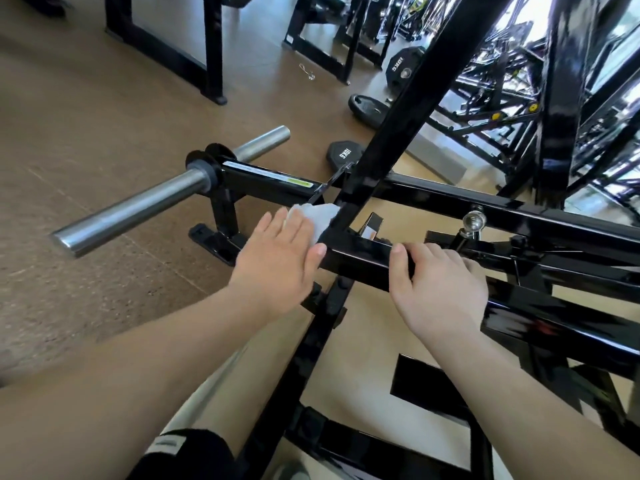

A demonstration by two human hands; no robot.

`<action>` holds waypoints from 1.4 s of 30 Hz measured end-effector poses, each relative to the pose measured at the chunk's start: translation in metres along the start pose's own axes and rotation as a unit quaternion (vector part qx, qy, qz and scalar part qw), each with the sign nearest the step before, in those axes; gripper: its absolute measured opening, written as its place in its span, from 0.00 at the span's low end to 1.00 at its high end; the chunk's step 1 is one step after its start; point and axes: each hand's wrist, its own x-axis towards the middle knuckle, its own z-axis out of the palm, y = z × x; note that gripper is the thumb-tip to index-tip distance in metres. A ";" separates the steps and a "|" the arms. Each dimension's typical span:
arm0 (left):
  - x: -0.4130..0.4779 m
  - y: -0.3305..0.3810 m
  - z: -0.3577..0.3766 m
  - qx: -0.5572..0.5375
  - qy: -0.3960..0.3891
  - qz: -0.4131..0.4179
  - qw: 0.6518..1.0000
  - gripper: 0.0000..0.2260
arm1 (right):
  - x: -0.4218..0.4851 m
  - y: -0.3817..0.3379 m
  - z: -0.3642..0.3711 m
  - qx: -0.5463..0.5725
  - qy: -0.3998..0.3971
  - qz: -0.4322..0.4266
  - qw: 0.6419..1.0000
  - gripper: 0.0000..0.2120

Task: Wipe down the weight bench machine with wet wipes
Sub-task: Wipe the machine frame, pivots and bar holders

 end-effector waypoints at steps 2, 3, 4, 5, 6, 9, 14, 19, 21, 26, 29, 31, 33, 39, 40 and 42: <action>-0.005 0.030 0.007 -0.047 0.033 0.067 0.996 0.28 | 0.000 -0.004 0.000 0.031 0.013 -0.008 0.999 0.25; -0.007 0.044 0.010 -0.079 0.043 0.095 0.991 0.28 | -0.001 -0.007 -0.001 0.056 0.017 -0.015 0.998 0.23; -0.008 0.051 0.012 -0.101 0.043 0.107 0.988 0.29 | -0.001 -0.009 -0.001 0.079 0.016 -0.023 0.997 0.22; -0.008 0.054 0.015 -0.110 0.043 0.100 0.988 0.30 | -0.001 -0.010 -0.001 0.087 0.016 -0.036 0.995 0.22; -0.010 0.053 0.019 -0.112 0.048 0.075 0.990 0.31 | -0.003 -0.012 0.001 0.084 0.014 -0.049 0.995 0.22; -0.021 0.051 0.032 -0.133 0.068 -0.035 0.988 0.33 | -0.004 -0.013 0.004 0.062 0.019 -0.065 0.996 0.23; -0.035 0.072 0.038 -0.178 0.074 0.006 0.981 0.33 | -0.007 -0.015 0.002 0.191 0.014 -0.164 0.968 0.22; -0.035 0.055 0.030 -0.246 0.050 0.048 0.967 0.30 | -0.006 -0.018 0.005 0.184 -0.059 -0.215 0.957 0.26; -0.043 0.042 0.026 -0.256 0.059 0.051 0.964 0.31 | -0.004 -0.019 0.010 0.137 -0.029 -0.209 0.968 0.23; -0.074 0.026 0.029 -0.295 0.083 -0.050 0.951 0.34 | 0.014 -0.040 0.023 0.011 0.064 -0.221 0.973 0.18; -0.079 0.029 0.032 -0.315 0.069 -0.102 0.941 0.35 | 0.026 -0.059 0.034 -0.055 0.029 -0.226 0.972 0.20; -0.077 0.029 0.030 -0.329 0.058 -0.121 0.935 0.35 | 0.029 -0.065 0.038 -0.090 -0.033 -0.233 0.968 0.23; -0.076 0.025 0.029 -0.347 0.042 -0.132 0.928 0.34 | 0.033 -0.066 0.038 -0.106 -0.077 -0.242 0.961 0.27; -0.081 0.001 0.038 -0.409 0.008 -0.234 0.882 0.30 | 0.032 -0.055 0.024 -0.135 -0.141 -0.216 0.957 0.29; -0.081 0.000 0.039 -0.409 0.009 -0.241 0.880 0.29 | 0.030 -0.049 0.018 -0.155 -0.152 -0.192 0.957 0.30; -0.079 0.002 0.039 -0.412 0.002 -0.241 0.879 0.29 | 0.026 -0.035 0.004 -0.190 -0.178 -0.136 0.956 0.33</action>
